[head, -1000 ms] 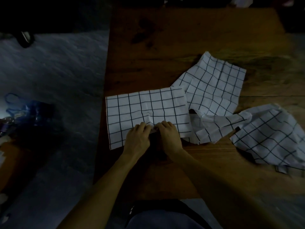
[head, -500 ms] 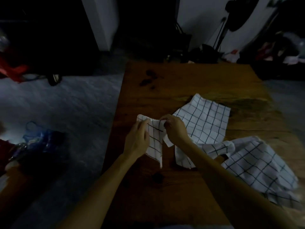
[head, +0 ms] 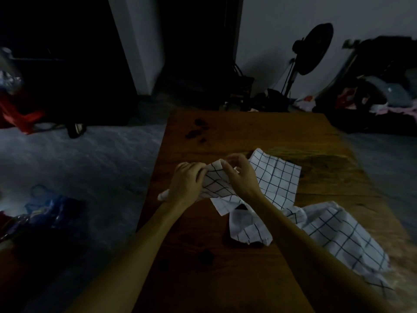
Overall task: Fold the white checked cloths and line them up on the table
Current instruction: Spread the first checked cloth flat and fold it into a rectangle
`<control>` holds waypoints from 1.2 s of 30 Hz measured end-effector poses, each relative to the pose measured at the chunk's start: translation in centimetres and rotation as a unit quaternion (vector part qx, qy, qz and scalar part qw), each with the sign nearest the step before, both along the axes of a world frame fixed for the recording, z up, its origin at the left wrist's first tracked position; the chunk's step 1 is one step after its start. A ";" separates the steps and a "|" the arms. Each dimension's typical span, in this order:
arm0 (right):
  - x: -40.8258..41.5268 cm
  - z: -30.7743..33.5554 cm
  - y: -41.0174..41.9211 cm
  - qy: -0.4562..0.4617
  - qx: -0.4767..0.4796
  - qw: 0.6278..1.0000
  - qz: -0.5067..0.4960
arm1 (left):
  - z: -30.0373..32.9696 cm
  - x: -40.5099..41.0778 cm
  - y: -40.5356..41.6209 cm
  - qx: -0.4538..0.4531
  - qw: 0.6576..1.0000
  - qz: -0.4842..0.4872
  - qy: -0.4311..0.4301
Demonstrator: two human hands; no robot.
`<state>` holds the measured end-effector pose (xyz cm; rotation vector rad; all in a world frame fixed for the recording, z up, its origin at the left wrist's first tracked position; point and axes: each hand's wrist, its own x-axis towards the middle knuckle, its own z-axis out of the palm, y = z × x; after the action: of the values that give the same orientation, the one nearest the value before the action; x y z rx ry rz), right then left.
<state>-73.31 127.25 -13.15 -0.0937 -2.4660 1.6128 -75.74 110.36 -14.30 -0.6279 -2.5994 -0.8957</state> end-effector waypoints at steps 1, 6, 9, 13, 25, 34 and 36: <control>0.1 0.0 -0.1 0.003 -0.016 1.000 -0.007 | 0.0 0.1 0.0 -0.001 1.000 0.001 -0.003; 0.5 0.5 -0.7 0.030 -0.037 0.999 0.010 | 0.3 0.8 0.0 0.002 1.000 0.014 -0.003; 0.1 1.0 -1.2 0.055 -0.025 0.998 0.034 | 0.6 1.0 0.1 0.004 1.000 0.005 0.000; -0.9 1.3 -1.0 0.048 -0.003 0.998 0.038 | 0.7 1.0 -0.2 0.020 0.999 0.015 -0.022; -2.5 3.3 -0.9 0.053 -0.064 0.994 0.066 | 0.9 1.2 -1.1 0.088 0.992 0.034 -0.089; -3.6 4.0 -0.9 0.049 -0.073 0.995 0.043 | -0.2 0.8 -2.5 0.138 0.981 0.065 -0.117; -3.8 4.5 -0.6 0.067 -0.085 0.994 0.021 | -1.0 1.0 -3.4 0.151 0.974 0.087 -0.143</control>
<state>-77.11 126.67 -8.68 0.0402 -2.2427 1.7822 -74.77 106.95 -15.27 -0.1967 -2.6264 -1.3721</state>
